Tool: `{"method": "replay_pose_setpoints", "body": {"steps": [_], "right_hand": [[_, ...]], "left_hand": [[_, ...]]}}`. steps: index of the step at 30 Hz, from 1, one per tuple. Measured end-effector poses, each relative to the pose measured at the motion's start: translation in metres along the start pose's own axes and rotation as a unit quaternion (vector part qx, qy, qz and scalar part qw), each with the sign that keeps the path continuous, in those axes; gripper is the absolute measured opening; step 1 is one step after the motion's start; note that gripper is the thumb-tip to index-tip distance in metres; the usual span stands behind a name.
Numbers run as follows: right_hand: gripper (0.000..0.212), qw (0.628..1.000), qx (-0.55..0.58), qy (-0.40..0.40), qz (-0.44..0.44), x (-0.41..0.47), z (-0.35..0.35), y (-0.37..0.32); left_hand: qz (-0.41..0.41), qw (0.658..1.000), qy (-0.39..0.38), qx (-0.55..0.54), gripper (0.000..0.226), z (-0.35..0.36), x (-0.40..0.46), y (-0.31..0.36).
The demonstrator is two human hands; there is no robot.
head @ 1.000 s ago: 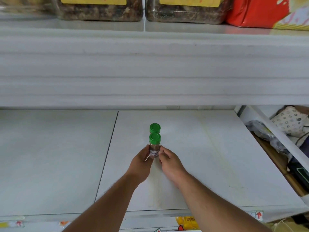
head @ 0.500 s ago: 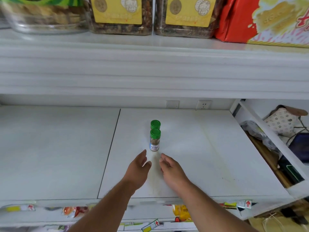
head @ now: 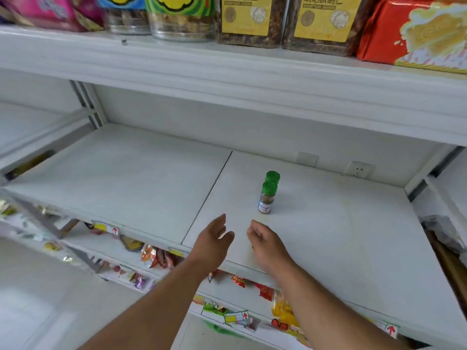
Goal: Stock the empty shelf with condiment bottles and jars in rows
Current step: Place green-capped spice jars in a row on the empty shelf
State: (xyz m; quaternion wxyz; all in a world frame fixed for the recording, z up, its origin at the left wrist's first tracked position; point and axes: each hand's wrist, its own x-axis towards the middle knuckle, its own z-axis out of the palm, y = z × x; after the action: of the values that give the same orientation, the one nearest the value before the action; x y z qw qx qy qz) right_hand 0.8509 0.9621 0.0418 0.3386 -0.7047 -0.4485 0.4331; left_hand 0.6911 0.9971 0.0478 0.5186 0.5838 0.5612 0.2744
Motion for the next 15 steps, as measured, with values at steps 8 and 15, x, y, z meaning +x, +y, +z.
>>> {"method": "replay_pose_setpoints", "body": {"steps": [8, 15], "right_hand": [[0.055, 0.960, -0.111, -0.213, -0.144, -0.063, 0.038, -0.016], [0.068, 0.869, -0.210, -0.376, -0.244, -0.160, 0.103, -0.014]], "left_hand": [[-0.070, 0.974, 0.191, 0.100, 0.065, -0.020, -0.144, -0.017], [-0.182, 0.919, 0.323, 0.137, 0.068, -0.028, -0.291, -0.069]]}}
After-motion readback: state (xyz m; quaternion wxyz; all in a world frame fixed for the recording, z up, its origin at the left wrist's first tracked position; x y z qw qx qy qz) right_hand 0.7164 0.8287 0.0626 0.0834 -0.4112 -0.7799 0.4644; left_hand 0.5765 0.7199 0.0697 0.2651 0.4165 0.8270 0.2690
